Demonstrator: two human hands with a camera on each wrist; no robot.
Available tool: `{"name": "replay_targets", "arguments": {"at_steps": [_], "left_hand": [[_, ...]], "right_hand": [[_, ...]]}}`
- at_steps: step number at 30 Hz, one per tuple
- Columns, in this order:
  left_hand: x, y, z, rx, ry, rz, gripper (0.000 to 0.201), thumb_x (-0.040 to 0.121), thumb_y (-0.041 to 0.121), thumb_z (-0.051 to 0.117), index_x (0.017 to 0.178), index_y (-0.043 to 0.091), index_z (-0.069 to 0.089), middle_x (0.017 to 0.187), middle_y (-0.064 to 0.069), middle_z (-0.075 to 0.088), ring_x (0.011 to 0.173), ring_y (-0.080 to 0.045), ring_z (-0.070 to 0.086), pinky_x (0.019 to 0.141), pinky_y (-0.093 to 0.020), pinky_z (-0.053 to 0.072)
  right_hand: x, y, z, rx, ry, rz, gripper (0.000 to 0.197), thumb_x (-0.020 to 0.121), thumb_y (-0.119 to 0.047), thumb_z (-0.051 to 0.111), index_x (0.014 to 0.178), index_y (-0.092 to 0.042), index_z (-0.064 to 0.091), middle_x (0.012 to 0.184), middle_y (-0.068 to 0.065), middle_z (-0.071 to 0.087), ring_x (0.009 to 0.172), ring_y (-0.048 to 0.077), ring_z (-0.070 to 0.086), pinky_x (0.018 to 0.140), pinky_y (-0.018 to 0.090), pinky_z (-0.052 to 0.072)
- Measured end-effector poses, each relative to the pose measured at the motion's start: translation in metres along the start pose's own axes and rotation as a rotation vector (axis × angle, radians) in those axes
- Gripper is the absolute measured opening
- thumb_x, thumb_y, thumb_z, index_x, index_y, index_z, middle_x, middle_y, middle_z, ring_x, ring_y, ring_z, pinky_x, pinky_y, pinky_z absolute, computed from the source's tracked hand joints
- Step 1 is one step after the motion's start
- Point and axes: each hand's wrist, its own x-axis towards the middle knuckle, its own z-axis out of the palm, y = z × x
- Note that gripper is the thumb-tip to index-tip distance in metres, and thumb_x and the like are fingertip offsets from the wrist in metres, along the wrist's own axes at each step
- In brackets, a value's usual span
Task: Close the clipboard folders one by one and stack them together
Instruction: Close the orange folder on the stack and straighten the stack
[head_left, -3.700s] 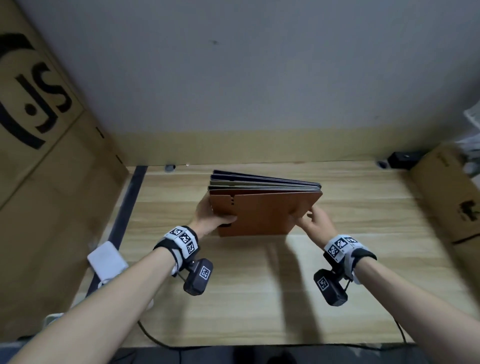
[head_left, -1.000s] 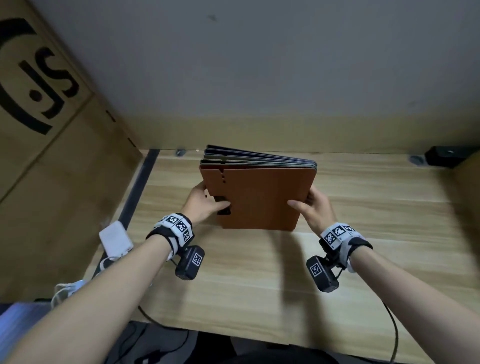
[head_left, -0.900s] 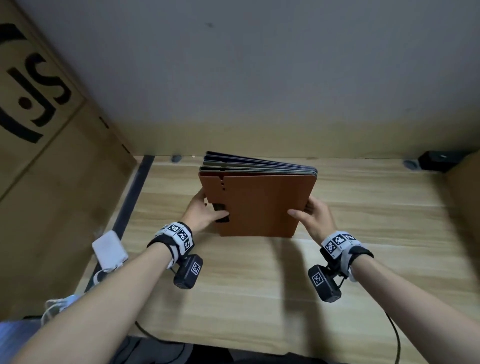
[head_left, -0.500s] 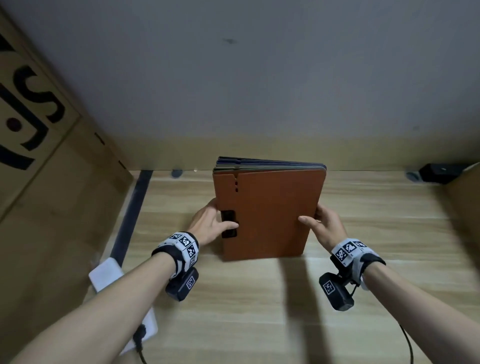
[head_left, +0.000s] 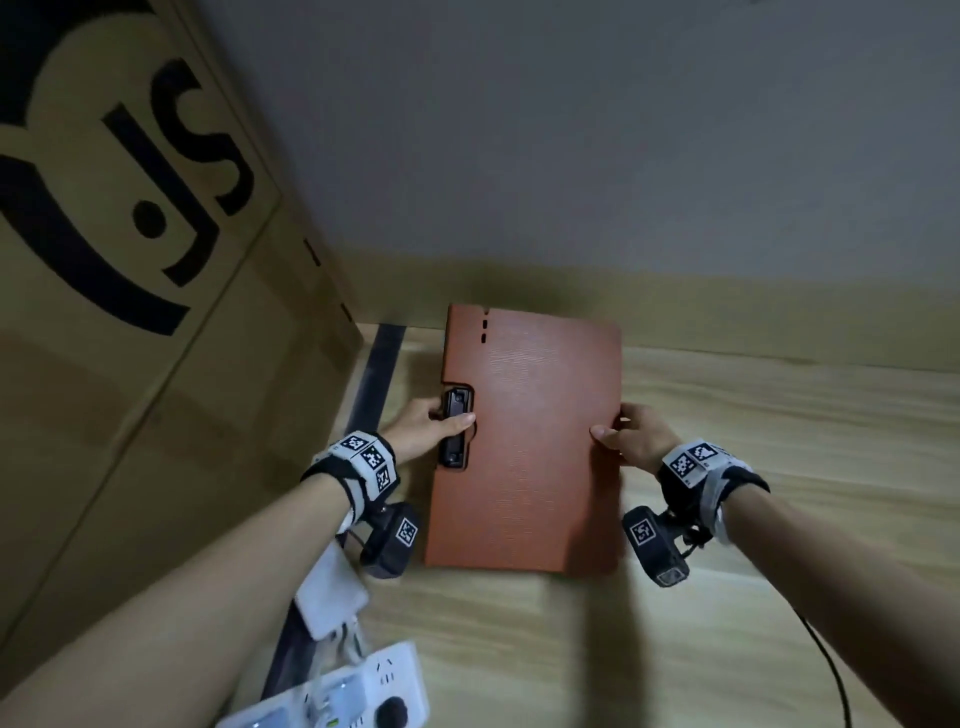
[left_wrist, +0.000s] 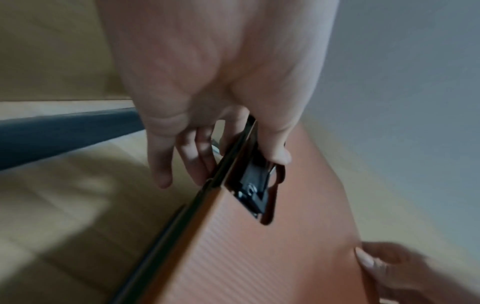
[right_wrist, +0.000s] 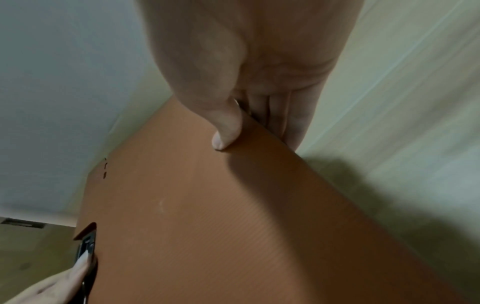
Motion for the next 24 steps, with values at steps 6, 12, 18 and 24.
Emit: {"name": "replay_targets", "arguments": {"at_steps": [6, 12, 18, 24], "left_hand": [[0.031, -0.039, -0.034, -0.174, 0.120, -0.095, 0.066, 0.085, 0.049, 0.067, 0.137, 0.012, 0.053, 0.138, -0.003, 0.057, 0.127, -0.020, 0.053, 0.110, -0.039, 0.040], [0.059, -0.066, -0.045, -0.350, 0.276, -0.118, 0.088, 0.072, 0.059, 0.071, 0.142, 0.010, 0.050, 0.143, -0.010, 0.055, 0.129, -0.025, 0.053, 0.111, -0.045, 0.042], [0.055, -0.063, -0.044, -0.244, 0.383, -0.096, 0.043, 0.092, 0.034, 0.064, 0.122, 0.004, 0.065, 0.111, -0.007, 0.068, 0.107, -0.024, 0.063, 0.091, -0.030, 0.050], [0.055, -0.070, -0.040, -0.148, 0.429, -0.073, 0.052, 0.092, 0.040, 0.060, 0.131, 0.006, 0.060, 0.128, -0.006, 0.064, 0.117, -0.026, 0.060, 0.097, -0.034, 0.049]], "right_hand": [[0.040, -0.021, 0.073, -0.091, 0.126, 0.070, 0.038, 0.087, -0.021, 0.068, 0.120, -0.006, 0.056, 0.113, 0.013, 0.065, 0.106, 0.032, 0.062, 0.098, 0.043, 0.049], [0.053, -0.045, 0.108, -0.176, 0.155, 0.156, 0.031, 0.081, -0.029, 0.073, 0.101, -0.007, 0.063, 0.103, 0.013, 0.068, 0.096, 0.031, 0.064, 0.081, 0.033, 0.051], [0.048, -0.050, 0.118, -0.314, 0.232, 0.162, 0.046, 0.079, -0.044, 0.070, 0.108, -0.008, 0.063, 0.117, 0.016, 0.056, 0.106, 0.037, 0.057, 0.095, 0.042, 0.049], [0.049, -0.035, 0.120, -0.174, 0.226, 0.123, 0.035, 0.055, -0.038, 0.071, 0.083, -0.018, 0.063, 0.103, 0.016, 0.063, 0.087, 0.033, 0.063, 0.084, 0.044, 0.056]]}}
